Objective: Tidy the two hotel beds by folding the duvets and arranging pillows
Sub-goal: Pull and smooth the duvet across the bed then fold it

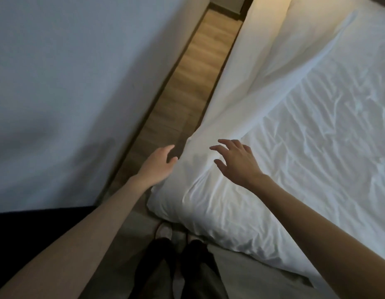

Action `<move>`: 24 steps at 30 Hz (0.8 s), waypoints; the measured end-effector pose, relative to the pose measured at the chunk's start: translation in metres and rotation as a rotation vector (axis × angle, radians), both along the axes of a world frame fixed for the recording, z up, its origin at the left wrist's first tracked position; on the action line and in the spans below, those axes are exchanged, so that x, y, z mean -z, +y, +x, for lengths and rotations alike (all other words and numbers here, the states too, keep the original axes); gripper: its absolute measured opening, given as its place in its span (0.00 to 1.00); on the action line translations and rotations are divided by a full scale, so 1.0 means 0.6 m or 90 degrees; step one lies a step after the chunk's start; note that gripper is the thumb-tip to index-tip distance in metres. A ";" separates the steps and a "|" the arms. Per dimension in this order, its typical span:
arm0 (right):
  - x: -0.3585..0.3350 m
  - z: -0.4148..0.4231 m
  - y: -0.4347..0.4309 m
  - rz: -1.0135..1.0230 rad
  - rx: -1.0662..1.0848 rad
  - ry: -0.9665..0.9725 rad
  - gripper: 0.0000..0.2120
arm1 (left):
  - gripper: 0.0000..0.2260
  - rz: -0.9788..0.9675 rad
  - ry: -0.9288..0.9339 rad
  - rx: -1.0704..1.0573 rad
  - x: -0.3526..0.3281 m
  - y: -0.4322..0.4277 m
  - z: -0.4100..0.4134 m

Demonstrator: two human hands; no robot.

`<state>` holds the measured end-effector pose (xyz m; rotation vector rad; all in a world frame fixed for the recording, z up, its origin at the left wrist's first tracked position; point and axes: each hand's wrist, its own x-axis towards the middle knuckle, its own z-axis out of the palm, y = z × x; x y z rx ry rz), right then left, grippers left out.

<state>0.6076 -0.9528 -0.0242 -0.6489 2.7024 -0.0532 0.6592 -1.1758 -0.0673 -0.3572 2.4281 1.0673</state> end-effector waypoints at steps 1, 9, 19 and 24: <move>0.018 -0.023 -0.003 0.002 0.004 -0.008 0.21 | 0.24 0.006 -0.014 -0.005 0.022 0.000 -0.012; 0.183 -0.187 -0.019 0.048 -0.024 -0.048 0.31 | 0.26 0.015 -0.044 -0.027 0.197 0.016 -0.129; 0.293 -0.269 -0.049 0.286 -0.199 -0.130 0.46 | 0.38 0.161 -0.170 0.002 0.338 0.053 -0.170; 0.301 -0.257 -0.069 0.258 -0.255 -0.064 0.27 | 0.37 0.196 -0.166 -0.017 0.352 0.062 -0.161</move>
